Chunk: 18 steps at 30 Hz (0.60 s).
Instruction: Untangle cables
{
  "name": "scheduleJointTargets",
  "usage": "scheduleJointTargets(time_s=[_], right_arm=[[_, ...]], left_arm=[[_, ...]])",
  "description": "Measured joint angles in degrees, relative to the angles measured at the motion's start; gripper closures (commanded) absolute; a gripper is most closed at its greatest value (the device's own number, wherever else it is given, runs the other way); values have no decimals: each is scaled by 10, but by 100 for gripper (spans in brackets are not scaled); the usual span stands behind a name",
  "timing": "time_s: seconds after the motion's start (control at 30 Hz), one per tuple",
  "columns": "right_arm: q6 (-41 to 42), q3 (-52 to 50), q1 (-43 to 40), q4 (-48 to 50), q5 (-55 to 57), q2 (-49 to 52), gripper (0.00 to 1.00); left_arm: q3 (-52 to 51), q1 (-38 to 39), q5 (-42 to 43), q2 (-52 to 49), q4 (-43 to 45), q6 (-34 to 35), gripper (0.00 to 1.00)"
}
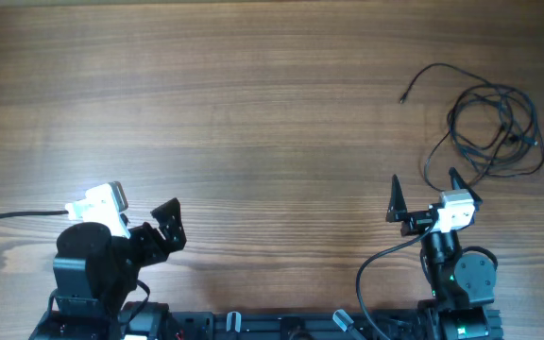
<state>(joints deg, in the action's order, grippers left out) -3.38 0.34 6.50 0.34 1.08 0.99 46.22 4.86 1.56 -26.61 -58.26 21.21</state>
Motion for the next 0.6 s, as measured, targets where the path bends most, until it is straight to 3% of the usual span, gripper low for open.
scheduleJointTargets(time_s=[0.2,0.6], right_arm=[[0,0,0,0,0,0,0],[0,0,0,-1,-2,0,0]], left_arm=[[-39,-38,0,41,50,-8,0],[-360,-77,66,255,405,-8,0]])
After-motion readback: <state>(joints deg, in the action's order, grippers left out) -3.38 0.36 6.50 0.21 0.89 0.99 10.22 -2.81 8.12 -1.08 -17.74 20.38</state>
